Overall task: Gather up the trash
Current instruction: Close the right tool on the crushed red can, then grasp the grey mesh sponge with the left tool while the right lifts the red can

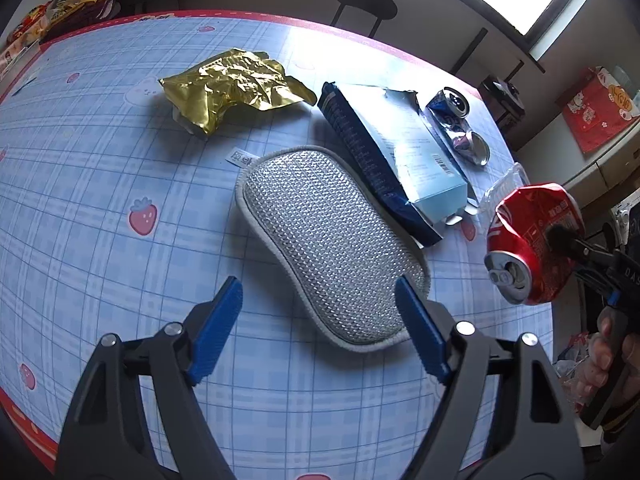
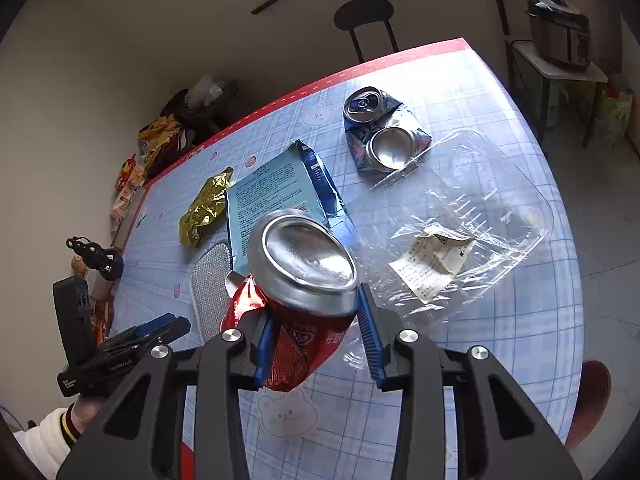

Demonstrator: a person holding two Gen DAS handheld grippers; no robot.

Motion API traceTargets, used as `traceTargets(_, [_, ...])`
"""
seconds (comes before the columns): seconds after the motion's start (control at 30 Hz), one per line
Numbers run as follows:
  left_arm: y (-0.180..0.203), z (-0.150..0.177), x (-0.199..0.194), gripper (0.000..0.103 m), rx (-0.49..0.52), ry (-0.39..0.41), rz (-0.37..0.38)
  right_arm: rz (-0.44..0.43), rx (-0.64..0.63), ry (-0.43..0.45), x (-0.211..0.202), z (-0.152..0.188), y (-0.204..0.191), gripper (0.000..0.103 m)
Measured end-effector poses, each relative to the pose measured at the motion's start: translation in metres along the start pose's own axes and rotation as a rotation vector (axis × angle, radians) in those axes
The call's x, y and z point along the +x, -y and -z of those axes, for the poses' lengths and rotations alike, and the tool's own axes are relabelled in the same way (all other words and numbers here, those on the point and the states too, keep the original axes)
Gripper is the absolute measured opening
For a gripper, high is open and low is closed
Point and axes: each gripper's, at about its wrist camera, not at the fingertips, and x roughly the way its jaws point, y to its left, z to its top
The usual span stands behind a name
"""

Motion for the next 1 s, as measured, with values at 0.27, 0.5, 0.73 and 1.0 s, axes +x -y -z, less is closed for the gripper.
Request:
traceTargets(0.27, [0.003, -0.002, 0.016, 0.082, -0.059, -0.024, -0.012, -0.039, 0.104, 0.028, -0.018, 0.015, 0.022, 0.037])
traceTargets(0.5, [0.004, -0.010, 0.038, 0.085, -0.120, -0.022, -0.034, -0.037, 0.115, 0.050, -0.029, 0.017, 0.029, 0.037])
traceTargets(0.73, [0.023, -0.013, 0.049, 0.094, -0.082, -0.012, -0.091, -0.037, 0.120, 0.057, -0.035, 0.018, 0.033, 0.037])
traceTargets(1.0, [0.020, -0.012, 0.045, 0.076, -0.139, 0.005, -0.115, -0.049, 0.110, 0.066, -0.037, 0.013, 0.030, 0.037])
